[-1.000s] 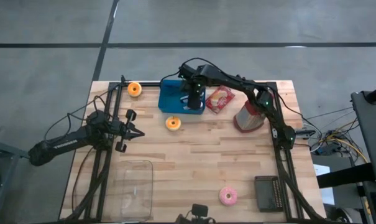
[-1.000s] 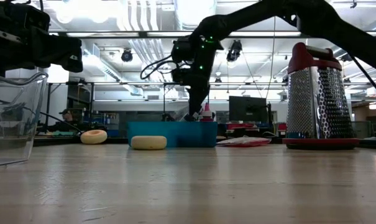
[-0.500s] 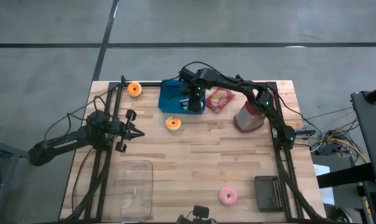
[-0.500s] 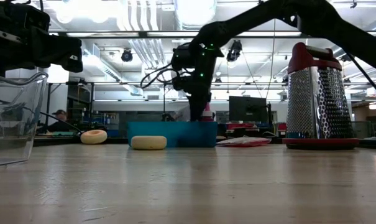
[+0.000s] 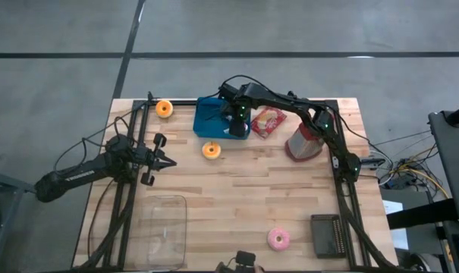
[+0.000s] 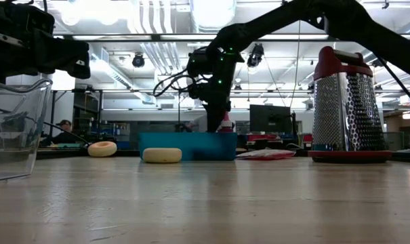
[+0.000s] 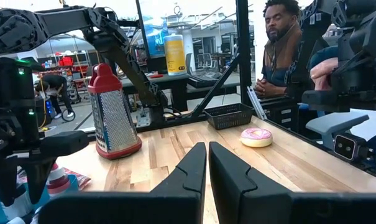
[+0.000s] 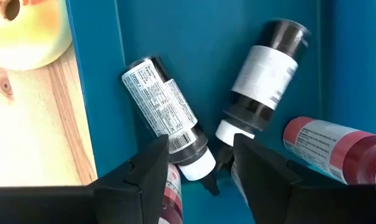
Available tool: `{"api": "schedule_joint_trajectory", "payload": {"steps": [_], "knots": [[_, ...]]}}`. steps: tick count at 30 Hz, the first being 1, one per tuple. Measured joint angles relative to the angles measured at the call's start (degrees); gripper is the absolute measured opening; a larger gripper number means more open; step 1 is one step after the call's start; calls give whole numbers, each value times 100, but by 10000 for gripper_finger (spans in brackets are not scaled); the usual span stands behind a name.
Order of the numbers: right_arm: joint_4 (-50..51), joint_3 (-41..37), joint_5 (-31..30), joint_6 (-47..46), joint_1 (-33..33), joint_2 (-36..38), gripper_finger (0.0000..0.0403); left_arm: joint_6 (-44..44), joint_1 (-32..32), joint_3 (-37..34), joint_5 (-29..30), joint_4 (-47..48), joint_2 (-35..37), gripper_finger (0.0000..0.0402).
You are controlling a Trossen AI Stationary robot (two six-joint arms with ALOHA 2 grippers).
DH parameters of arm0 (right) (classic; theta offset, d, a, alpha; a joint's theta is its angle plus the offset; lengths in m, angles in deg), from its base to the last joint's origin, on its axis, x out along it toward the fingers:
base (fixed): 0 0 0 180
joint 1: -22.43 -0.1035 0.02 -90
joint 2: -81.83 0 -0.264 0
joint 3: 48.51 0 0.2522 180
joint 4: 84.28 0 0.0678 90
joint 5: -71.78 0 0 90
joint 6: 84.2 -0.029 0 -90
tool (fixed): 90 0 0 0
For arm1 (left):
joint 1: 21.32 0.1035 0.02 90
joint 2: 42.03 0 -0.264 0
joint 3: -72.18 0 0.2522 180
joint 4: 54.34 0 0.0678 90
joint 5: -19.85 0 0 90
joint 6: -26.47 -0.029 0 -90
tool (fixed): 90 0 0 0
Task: Pick & Place Food Item
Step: Put the red popcorn bag into the transparent bin
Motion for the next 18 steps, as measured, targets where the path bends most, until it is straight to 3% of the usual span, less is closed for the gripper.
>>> {"api": "schedule_joint_trajectory", "payload": {"steps": [10,18], "knots": [[-17,8,-30,148,0,20,202,-2,0,0,0,0,0,26],[103,783,-798,156,1,141,182,-2,-2,0,-2,0,0,26]]}}
